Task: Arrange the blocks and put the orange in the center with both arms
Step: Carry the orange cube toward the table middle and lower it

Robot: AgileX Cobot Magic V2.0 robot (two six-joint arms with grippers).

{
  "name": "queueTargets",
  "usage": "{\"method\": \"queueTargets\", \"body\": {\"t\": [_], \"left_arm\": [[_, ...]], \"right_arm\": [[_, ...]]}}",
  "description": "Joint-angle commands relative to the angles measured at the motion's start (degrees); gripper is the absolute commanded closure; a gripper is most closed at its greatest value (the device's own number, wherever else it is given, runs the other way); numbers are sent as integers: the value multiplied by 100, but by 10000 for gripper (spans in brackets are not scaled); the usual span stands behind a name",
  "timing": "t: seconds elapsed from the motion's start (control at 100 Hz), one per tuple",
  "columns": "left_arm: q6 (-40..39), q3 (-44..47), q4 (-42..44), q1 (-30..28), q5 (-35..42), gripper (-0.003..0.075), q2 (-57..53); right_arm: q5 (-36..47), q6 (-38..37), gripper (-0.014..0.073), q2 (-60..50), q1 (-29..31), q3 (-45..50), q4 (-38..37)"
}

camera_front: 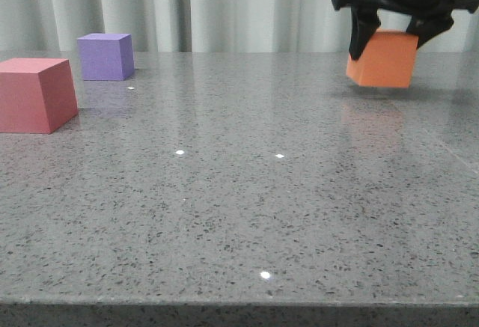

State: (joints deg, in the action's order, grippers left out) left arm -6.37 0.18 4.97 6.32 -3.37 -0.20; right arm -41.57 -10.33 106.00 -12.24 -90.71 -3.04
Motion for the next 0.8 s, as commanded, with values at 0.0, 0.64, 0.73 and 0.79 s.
{"method": "queueTargets", "body": {"t": [0.0,0.64,0.73,0.79], "left_arm": [[-54,236,-2,48,455,741,-191],[-54,236,-2,48,455,741,-191],[-54,236,-2,48,455,741,-191],[-54,236,-2,48,455,741,-191]], "right_arm": [[-75,71,254,-475,-100,-404,21],[-757,-2411,254,898,-2540,-2663,-1772],[-917,-2496,254,1196,-2646,-3108,-1776],[-1017,-2598,254,1385,-2682,-3330,-1783]]}}
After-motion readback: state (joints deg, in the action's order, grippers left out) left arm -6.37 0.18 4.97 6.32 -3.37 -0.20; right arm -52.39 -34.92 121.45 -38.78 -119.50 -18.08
